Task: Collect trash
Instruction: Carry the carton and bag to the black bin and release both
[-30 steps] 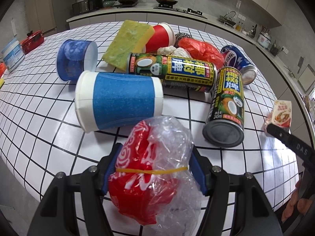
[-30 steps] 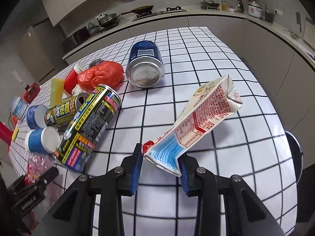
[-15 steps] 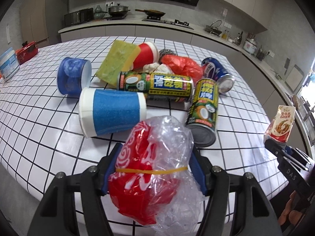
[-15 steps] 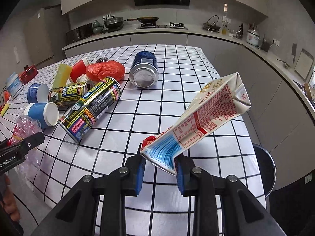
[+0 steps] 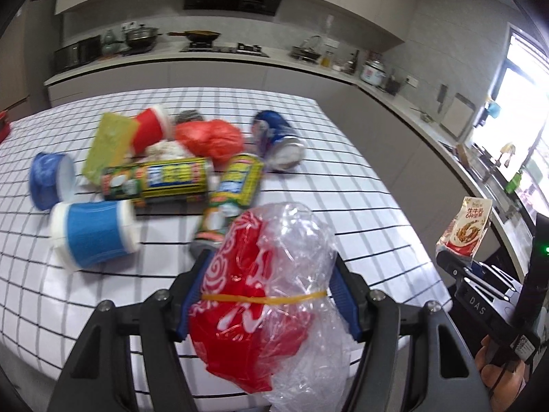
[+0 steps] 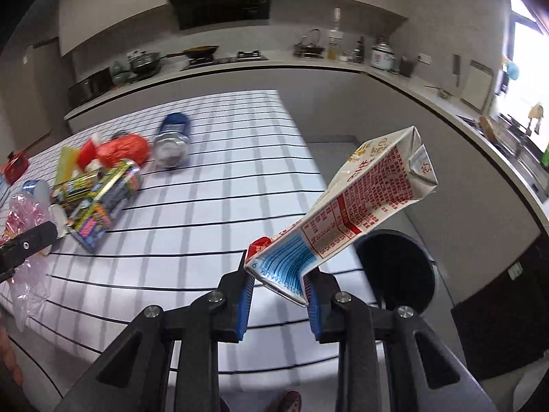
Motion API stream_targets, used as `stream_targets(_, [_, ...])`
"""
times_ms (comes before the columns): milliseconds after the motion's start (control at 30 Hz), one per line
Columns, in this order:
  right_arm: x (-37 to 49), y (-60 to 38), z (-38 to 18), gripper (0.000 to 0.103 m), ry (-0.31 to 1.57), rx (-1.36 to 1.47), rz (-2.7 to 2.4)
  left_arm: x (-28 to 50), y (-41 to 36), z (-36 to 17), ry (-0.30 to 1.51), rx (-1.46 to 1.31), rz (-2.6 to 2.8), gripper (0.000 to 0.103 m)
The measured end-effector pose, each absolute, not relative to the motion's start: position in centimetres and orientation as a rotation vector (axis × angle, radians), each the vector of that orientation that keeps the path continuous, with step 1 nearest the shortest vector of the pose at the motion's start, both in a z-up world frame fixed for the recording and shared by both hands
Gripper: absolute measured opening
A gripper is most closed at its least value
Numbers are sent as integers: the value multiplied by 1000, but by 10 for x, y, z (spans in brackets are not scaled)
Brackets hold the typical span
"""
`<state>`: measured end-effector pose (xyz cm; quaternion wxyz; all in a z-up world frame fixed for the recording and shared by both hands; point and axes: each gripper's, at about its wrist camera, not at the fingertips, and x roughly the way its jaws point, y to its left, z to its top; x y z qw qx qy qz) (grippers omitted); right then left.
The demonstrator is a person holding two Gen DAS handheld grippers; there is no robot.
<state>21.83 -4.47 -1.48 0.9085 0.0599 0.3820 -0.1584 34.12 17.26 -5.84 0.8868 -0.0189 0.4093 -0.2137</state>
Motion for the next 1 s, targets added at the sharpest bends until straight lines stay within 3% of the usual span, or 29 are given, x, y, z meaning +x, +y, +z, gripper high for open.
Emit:
stream_targets(267, [195,-159,-42,29,856,161,-421,337,60,-55,837,-7,-543,66])
stream_targets(667, [230,-310,-158,30,1149,129,-138,339,-131,-98,954,-36,-496,66])
stream_targets(767, [235,-326,-175,38,1190,124,-75,341,-163,-118,1013,-29,-490,66])
stream_targets(833, [234,-337,-180,59,1201,132,-61,344,-181,-133,1042,-9,-483,67])
stream_targets(1000, [219,-369,-168,62,1145,178,-89,347,-215,-164,1131,20,-478,69])
